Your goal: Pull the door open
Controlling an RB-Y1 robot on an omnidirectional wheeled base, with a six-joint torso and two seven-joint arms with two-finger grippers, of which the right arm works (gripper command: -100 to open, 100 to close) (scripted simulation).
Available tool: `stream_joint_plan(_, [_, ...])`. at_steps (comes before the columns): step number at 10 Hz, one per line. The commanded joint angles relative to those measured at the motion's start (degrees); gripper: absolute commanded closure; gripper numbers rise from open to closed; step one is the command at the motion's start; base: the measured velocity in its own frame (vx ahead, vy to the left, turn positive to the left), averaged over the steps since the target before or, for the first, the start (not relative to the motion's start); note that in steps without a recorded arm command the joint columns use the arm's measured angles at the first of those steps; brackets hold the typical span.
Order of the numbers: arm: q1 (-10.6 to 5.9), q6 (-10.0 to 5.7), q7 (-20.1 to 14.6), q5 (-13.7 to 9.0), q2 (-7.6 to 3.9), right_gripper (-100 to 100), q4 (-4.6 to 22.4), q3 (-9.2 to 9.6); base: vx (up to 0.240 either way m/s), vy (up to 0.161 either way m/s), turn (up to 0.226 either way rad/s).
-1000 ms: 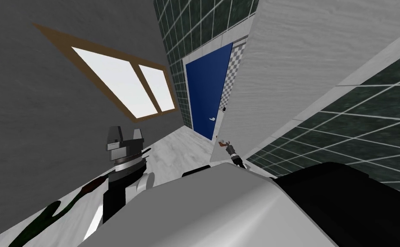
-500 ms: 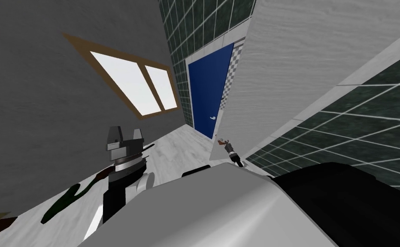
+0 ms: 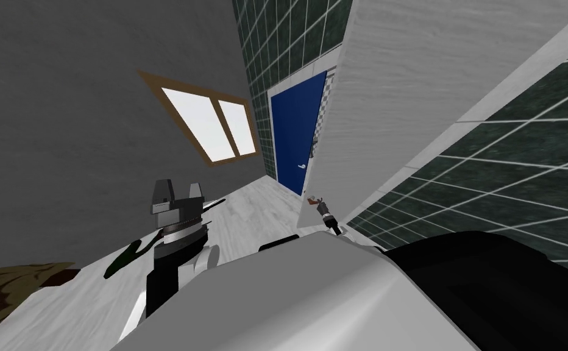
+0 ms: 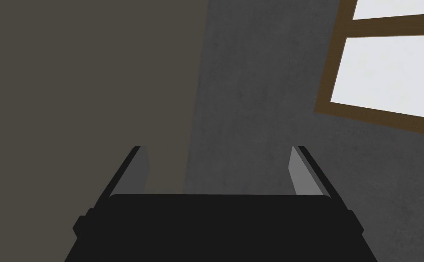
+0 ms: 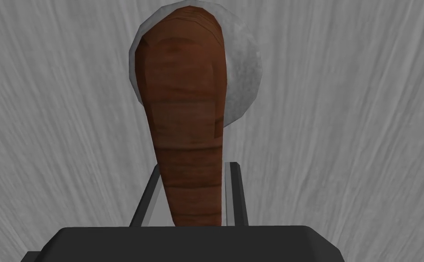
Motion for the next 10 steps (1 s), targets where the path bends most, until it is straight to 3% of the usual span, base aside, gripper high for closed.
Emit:
stream_joint_plan(1, [0.86,-1.61,-1.1,0.9,-0.57,100,0.1,0.35,-0.152,-0.024,0.099])
stream_joint_plan(3, [1.71,-3.20,-2.2,1.8,-1.14,100,0.2,0.70,-0.177,-0.020,0.087])
stream_joint_plan(4, [1.71,-3.20,-2.2,1.8,-1.14,100,0.2,0.70,-0.104,-0.024,0.036])
stream_joint_plan(5, [2.66,-4.99,-3.4,2.7,-1.78,100,0.4,1.09,-0.127,-0.040,0.113])
stream_joint_plan(10, [4.53,-8.49,-5.8,4.7,-3.03,100,0.6,1.86,-0.139,-0.033,0.070])
